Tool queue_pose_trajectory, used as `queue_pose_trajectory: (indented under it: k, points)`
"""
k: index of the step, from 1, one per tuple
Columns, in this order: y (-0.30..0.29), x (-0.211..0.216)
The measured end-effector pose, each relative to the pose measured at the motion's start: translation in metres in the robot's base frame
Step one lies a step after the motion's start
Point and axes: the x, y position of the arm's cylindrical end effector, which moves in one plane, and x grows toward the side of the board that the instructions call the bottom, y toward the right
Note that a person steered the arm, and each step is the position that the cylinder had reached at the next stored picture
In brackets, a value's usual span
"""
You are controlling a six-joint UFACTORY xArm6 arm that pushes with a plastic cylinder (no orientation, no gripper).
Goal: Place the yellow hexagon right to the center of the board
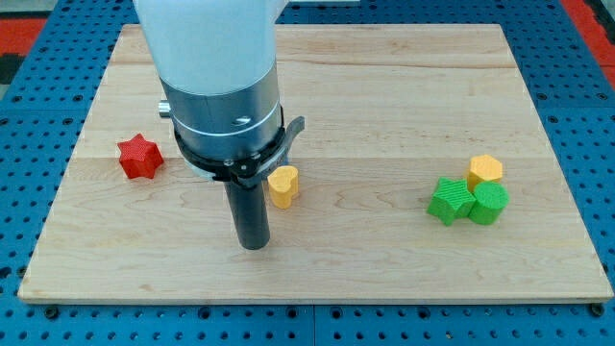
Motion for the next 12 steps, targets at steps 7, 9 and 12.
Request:
queue_pose_trajectory:
  k: [7,9,12]
  points:
    - [0.274,-0.011]
    - [0.247,-0.073]
    - [0.287,-0.116]
